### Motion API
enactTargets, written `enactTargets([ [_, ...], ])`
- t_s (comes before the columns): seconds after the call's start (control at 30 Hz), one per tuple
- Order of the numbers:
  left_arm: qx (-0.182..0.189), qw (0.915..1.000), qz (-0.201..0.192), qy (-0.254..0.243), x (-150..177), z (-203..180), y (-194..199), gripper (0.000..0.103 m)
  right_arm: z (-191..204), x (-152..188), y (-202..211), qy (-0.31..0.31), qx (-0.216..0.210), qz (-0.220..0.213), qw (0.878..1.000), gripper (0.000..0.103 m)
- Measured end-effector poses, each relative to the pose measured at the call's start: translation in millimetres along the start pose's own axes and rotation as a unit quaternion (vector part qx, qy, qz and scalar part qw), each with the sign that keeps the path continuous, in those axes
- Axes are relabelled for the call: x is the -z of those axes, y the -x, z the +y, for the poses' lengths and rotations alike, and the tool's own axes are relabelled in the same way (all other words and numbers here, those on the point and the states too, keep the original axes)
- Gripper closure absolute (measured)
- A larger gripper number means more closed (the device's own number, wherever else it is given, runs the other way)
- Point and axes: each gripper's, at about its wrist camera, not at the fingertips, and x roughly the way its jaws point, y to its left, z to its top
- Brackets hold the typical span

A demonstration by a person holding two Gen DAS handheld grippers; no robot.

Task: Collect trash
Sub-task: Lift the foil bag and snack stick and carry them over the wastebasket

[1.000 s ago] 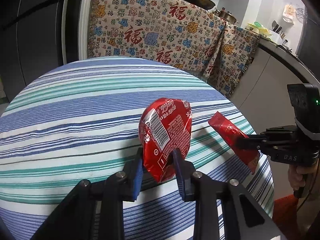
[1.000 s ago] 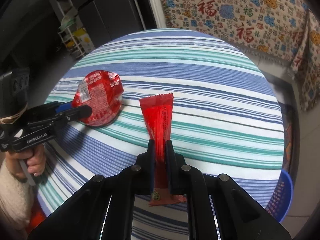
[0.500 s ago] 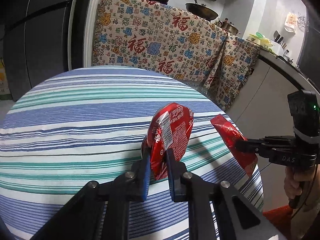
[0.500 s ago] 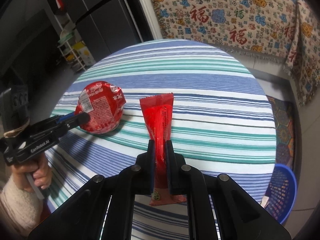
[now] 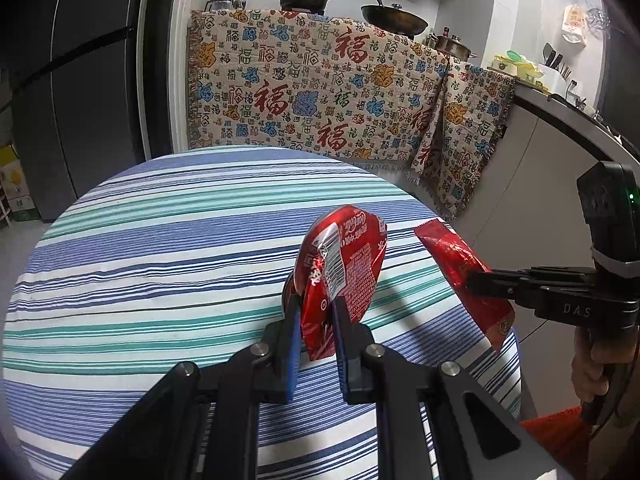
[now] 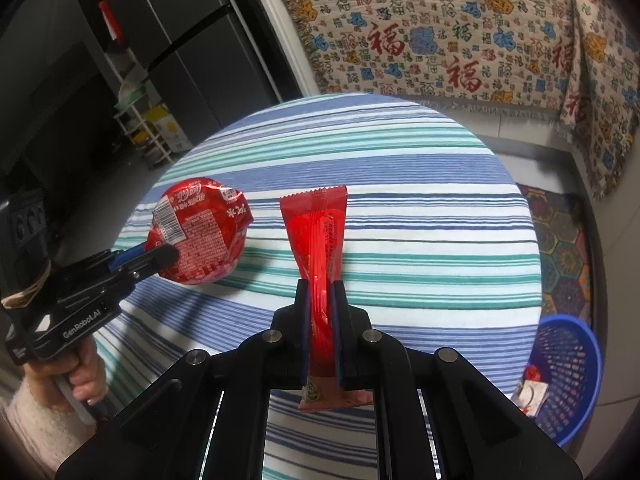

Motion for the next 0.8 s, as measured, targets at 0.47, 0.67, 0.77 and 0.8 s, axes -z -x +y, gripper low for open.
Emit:
enactTargets([
  [0.47, 0.042, 0.9989, 0.007, -0.021, -8.8, -48.3, 10.9, 0.088, -17.2, 8.7, 29.1, -0.039, 0.007, -0.029, 0.999, 0.095],
  [0.67, 0.135, 0.9885, 0.034, -0.059, -26.3, -135.6, -5.9, 0.088, -95.6, 19.2, 87.4, -0.105, 0.081, -0.047, 0.99, 0.095],
  [0.77, 0.165, 0.981, 0.06, -0.082, -29.8, -190.4, -33.2, 0.088, -142.2, 31.4, 104.2, -0.14, 0.113, -0.038, 0.983, 0.095],
  [0.8, 0.175, 0.978, 0.072, -0.087, -29.5, -207.3, -44.0, 0.088, -157.3, 34.5, 107.3, -0.152, 0.121, -0.035, 0.98, 0.095],
])
